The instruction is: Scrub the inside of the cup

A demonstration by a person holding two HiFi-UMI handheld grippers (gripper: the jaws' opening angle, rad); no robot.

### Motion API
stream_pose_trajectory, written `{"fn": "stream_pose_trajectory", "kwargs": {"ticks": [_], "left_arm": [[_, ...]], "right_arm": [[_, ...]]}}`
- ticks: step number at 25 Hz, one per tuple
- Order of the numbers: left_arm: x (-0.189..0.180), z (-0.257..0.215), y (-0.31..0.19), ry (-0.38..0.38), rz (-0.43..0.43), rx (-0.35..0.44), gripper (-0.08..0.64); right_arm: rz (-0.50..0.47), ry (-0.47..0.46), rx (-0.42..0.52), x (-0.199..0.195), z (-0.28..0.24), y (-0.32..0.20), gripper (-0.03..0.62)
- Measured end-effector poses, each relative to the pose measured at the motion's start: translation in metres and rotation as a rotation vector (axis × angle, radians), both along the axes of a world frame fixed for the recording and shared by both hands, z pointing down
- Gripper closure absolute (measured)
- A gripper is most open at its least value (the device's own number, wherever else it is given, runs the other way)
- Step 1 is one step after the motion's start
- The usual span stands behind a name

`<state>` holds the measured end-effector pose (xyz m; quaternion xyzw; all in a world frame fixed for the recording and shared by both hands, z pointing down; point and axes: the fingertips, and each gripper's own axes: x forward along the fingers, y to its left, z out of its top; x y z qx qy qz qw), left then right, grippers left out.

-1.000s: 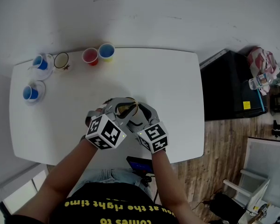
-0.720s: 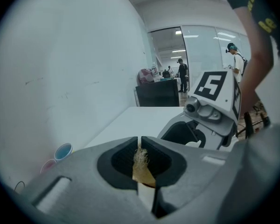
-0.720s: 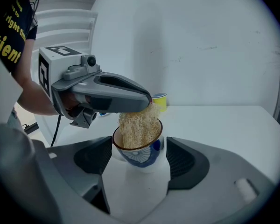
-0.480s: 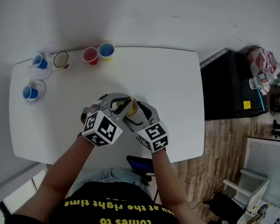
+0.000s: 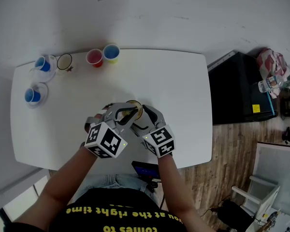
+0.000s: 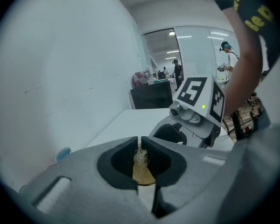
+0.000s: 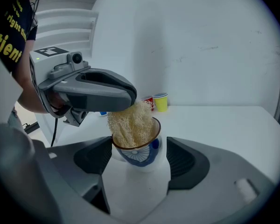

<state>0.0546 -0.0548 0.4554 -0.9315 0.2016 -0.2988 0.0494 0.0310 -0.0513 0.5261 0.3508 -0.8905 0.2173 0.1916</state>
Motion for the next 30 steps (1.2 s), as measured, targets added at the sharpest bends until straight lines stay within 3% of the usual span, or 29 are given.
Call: {"fn": "stream_pose_trajectory", "kwargs": {"ticks": [9, 21, 30], "left_arm": [[0.008, 0.003, -0.009, 0.020, -0.017, -0.017, 0.534], [-0.012, 0.001, -0.021, -0.007, -0.051, 0.016, 0.534], [-0.012, -0.015, -0.002, 0.041, -0.033, 0.012, 0.534]], "right_arm": [[-0.003, 0.005, 0.001, -0.003, -0.001, 0.000, 0.221], [0.002, 0.009, 0.003, 0.000, -0.002, 0.001, 0.221], [0.005, 0.008, 0.008, -0.002, -0.004, 0.001, 0.221]]}}
